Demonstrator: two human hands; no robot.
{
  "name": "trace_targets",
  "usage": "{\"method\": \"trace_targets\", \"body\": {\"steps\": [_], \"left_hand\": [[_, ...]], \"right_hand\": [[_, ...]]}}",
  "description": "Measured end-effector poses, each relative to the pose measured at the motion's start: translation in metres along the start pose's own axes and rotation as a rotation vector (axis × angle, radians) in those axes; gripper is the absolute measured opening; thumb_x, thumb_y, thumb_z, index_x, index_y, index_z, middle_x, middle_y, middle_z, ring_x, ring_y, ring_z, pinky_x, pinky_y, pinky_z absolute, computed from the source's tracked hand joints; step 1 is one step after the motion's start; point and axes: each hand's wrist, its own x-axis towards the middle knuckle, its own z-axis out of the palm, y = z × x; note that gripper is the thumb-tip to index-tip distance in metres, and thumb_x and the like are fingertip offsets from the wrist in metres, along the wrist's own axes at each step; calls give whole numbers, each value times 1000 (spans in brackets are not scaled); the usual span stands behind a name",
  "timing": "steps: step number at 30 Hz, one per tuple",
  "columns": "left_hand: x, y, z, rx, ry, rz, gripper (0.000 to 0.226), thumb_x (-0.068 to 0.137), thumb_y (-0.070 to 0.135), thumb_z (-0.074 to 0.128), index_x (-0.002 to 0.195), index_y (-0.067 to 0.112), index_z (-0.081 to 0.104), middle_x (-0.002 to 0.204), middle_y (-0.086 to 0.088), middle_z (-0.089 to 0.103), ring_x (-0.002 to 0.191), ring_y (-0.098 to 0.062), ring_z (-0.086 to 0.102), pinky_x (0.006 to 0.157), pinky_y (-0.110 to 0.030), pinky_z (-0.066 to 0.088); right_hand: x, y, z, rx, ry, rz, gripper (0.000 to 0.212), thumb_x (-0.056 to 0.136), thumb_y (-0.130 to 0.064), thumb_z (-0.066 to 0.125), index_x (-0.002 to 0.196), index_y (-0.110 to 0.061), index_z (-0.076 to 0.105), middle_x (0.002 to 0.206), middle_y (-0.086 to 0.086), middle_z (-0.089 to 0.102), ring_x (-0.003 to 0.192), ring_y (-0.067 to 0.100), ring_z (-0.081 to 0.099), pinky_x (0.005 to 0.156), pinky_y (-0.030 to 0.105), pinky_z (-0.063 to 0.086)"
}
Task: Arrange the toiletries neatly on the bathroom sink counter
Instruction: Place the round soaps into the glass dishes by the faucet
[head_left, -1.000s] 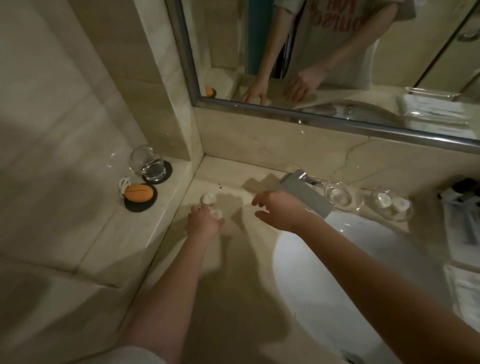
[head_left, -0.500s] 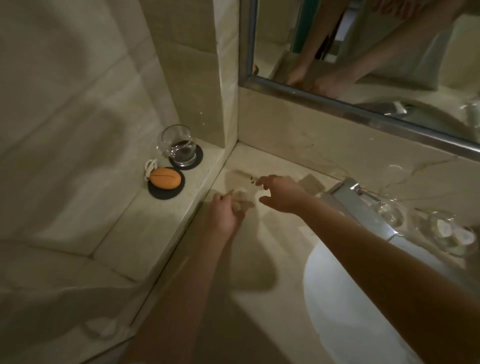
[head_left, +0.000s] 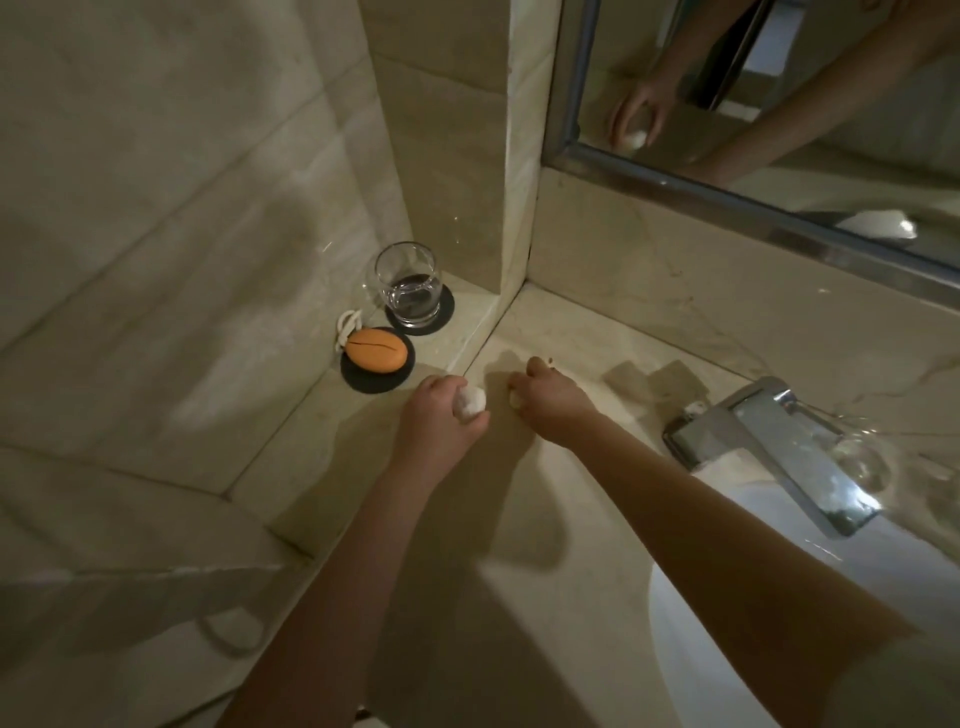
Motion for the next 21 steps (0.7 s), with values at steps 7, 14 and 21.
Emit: {"method": "trace_targets", "body": {"steps": [7, 14, 21], "left_hand": [[-10, 25, -3, 6, 3, 85, 45, 77, 25, 73, 118, 10, 62, 102, -8, 61, 92, -24, 59, 77, -28, 46], [-30, 87, 5, -51, -43, 186, 41, 77, 21, 73, 116, 14, 59, 103, -2, 62, 90, -17, 60, 75, -24, 46], [-60, 164, 36, -149, -108, 322, 38, 72, 15, 76, 106, 11, 59, 98, -8, 65, 81, -19, 59, 78, -29, 50]], "right_hand": [[-36, 7, -33, 252, 227, 8, 38, 83, -10, 57, 121, -6, 53, 111, 14, 53, 93, 31, 56, 70, 26, 40], [-113, 37, -75, 410, 487, 65, 37, 79, -8, 65, 116, -8, 57, 106, 12, 56, 82, 25, 56, 67, 22, 33], [-196, 89, -96, 471, 676, 161, 39, 75, -4, 69, 113, -9, 62, 99, 4, 52, 71, 16, 52, 68, 27, 43]]}}
